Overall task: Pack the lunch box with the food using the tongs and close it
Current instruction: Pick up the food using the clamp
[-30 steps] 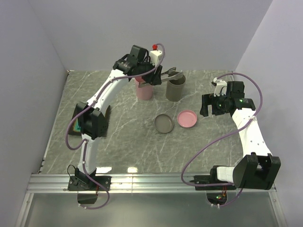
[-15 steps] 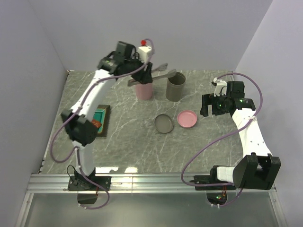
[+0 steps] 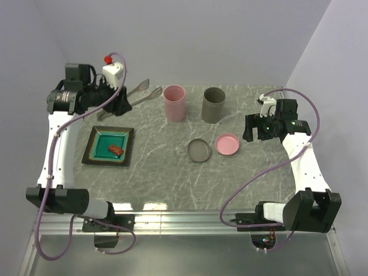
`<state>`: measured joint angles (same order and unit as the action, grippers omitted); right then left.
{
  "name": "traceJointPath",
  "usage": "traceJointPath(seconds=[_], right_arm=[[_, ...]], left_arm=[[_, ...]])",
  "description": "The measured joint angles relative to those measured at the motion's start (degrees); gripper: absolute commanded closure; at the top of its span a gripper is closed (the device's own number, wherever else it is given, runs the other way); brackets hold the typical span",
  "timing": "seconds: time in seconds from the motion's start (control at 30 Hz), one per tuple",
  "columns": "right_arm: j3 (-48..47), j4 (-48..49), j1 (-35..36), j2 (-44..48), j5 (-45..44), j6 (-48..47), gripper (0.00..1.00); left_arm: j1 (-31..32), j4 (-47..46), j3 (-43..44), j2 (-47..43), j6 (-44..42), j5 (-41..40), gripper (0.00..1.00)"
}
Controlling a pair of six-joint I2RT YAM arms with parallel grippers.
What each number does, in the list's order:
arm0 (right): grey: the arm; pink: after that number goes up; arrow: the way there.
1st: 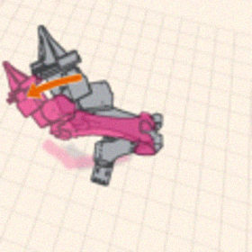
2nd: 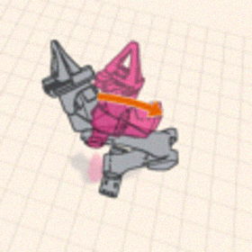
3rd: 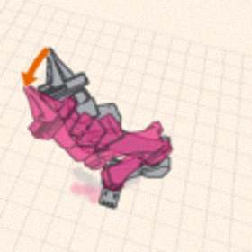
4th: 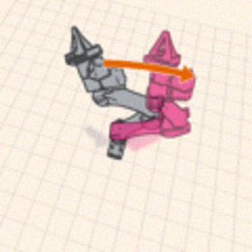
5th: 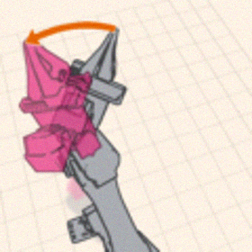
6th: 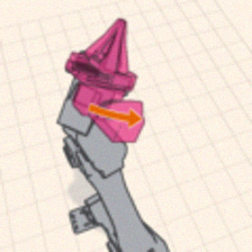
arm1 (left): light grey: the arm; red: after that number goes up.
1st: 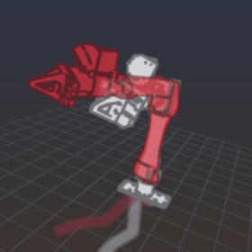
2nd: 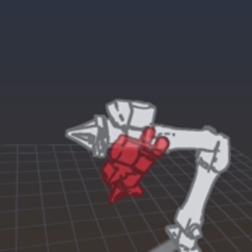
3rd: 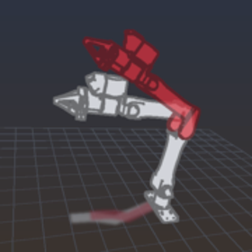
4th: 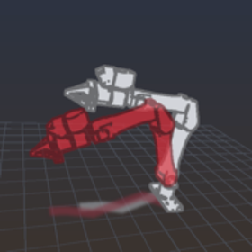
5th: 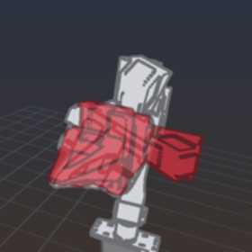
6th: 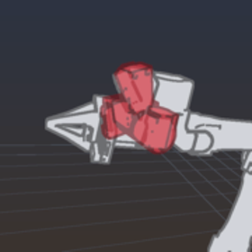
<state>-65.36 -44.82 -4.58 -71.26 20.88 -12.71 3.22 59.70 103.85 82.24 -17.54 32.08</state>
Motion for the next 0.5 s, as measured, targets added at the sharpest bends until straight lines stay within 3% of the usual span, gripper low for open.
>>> traceJointPath(seconds=[0.33, 0.5], right_arm=[[0.0, 0.0, 0.0, 0.4, 0.0, 0.0, 0.00], [0.0, 0.0, 0.0, 0.4, 0.1, 0.0, 0.00]], left_arm=[[-18.4, 7.3, -23.2, -10.6, -11.0, 0.6, 0.50], [-25.1, 11.3, -29.6, -15.4, -17.0, -0.2, 0.55]])
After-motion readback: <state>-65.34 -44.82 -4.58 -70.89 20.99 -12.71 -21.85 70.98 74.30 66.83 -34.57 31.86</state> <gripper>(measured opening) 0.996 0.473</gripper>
